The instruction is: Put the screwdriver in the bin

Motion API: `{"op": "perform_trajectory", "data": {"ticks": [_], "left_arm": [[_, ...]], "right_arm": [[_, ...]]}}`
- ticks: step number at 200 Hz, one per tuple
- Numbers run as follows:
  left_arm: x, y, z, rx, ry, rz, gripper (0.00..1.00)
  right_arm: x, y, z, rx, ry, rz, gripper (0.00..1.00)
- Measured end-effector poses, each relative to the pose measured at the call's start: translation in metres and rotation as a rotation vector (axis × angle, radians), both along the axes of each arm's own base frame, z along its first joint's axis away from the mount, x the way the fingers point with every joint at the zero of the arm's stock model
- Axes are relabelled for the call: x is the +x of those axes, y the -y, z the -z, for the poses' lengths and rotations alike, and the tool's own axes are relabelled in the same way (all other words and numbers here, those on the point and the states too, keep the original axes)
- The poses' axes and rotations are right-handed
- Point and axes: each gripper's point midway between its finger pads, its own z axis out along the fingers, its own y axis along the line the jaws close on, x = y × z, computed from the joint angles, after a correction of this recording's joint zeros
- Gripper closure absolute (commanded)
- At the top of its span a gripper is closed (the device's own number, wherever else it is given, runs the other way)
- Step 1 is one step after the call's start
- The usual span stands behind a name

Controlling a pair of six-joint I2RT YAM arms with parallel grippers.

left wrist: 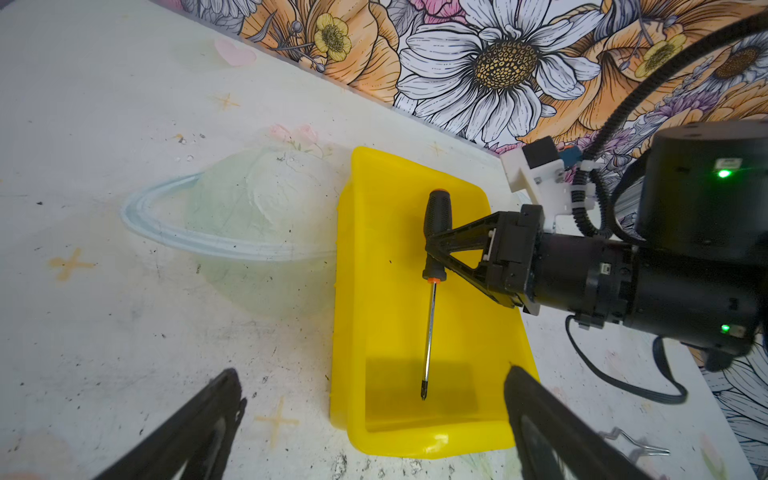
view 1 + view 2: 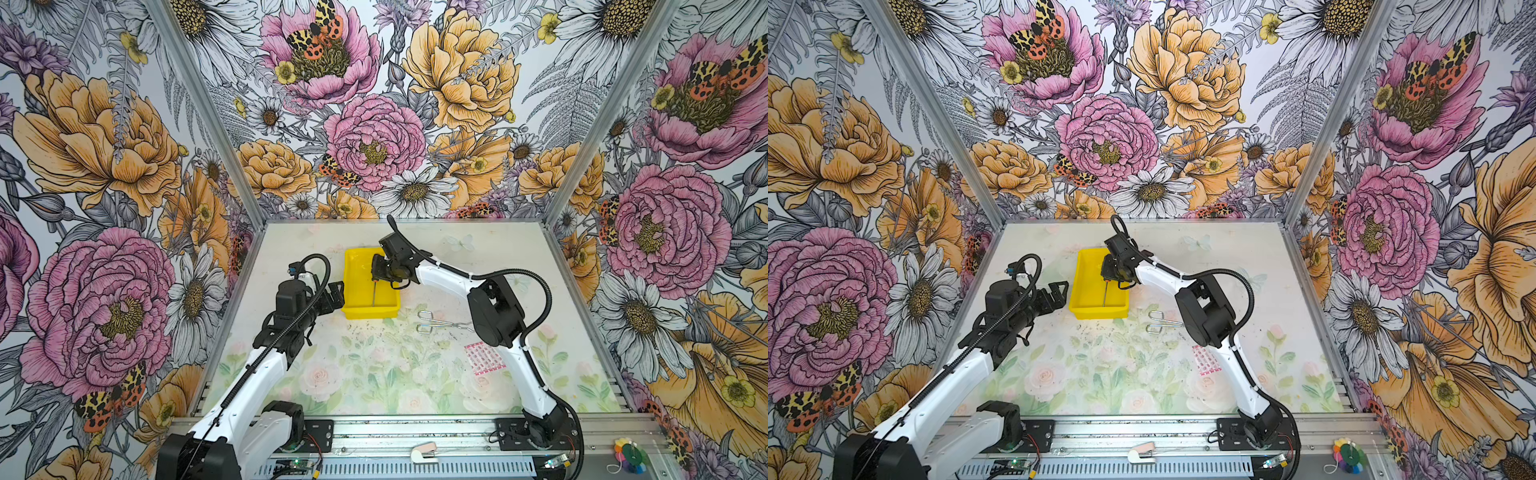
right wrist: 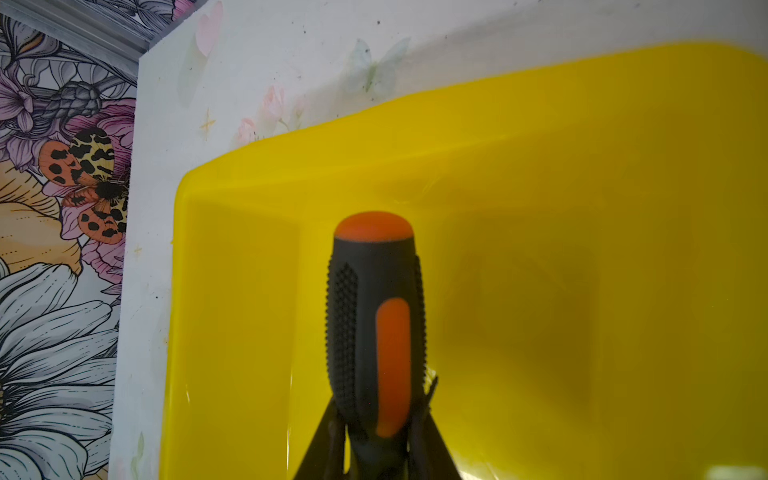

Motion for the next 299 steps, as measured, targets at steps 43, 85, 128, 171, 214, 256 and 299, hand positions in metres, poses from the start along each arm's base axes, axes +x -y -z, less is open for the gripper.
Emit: {"op": "perform_trajectory", "data": {"ticks": [43, 85, 128, 171, 214, 256, 299], "left_arm": [[0.000, -0.001, -0.001, 0.001, 0.003, -0.002, 0.01], [0.000, -0.001, -0.001, 0.001, 0.002, -0.002, 0.01], [0.000, 0.000, -0.001, 0.001, 0.002, -0.002, 0.01], [-0.001, 0.004, 0.000, 0.012, 0.003, 0.012, 0.01], [-0.003, 0.015, 0.000, 0.027, 0.006, 0.035, 0.01], [-0.001, 0.007, 0.003, 0.039, 0.001, -0.004, 0.01], [0.003, -0.015, 0.004, 0.047, 0.000, -0.073, 0.01]], "right_arm": [[0.000, -0.001, 0.001, 0.003, -0.004, 0.003, 0.72], [0.004, -0.004, -0.007, 0.014, 0.012, 0.001, 0.56], [0.005, -0.008, -0.022, 0.016, 0.054, -0.024, 0.50], [0.000, 0.002, -0.076, -0.004, 0.177, -0.054, 0.38], [-0.024, 0.046, -0.149, -0.073, 0.347, -0.045, 0.25], [-0.053, 0.100, -0.170, -0.226, 0.452, -0.031, 0.11], [-0.081, 0.151, -0.157, -0.373, 0.473, -0.021, 0.07]]}}
